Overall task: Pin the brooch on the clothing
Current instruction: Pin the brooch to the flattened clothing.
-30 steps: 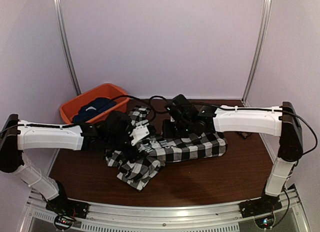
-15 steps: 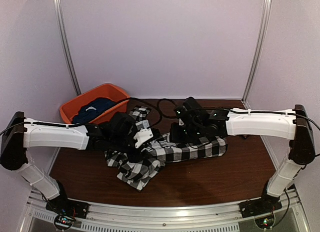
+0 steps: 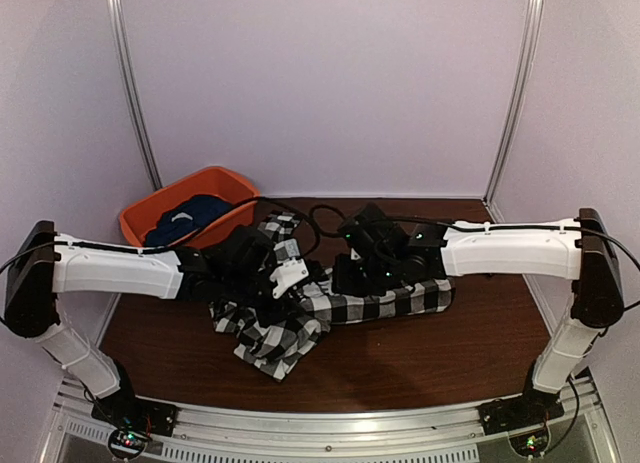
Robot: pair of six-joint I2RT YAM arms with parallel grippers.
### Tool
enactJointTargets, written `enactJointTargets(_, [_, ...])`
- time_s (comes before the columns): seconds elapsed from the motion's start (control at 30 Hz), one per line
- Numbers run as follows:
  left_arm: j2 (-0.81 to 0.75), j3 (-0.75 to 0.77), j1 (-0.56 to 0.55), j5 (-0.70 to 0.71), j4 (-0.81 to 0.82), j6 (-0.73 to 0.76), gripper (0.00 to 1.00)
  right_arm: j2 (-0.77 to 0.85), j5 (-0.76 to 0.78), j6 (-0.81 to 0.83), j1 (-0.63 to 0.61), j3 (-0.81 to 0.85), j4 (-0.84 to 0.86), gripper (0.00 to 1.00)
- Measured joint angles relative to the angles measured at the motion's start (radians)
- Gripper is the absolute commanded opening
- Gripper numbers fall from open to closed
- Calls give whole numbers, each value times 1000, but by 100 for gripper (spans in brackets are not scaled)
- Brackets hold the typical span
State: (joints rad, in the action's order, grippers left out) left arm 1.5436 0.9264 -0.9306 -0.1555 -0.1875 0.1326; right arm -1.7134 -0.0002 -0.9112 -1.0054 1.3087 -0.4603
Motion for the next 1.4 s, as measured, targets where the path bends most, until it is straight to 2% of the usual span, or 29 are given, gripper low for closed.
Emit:
enactJointTargets(0.4, [15, 15, 0, -6, -7, -17, 0, -34, -25, -23, -5, 26, -10, 0])
enactJointTargets(1.4, [15, 15, -5, -35, -6, -39, 0, -118, -83, -63, -34, 31, 9, 0])
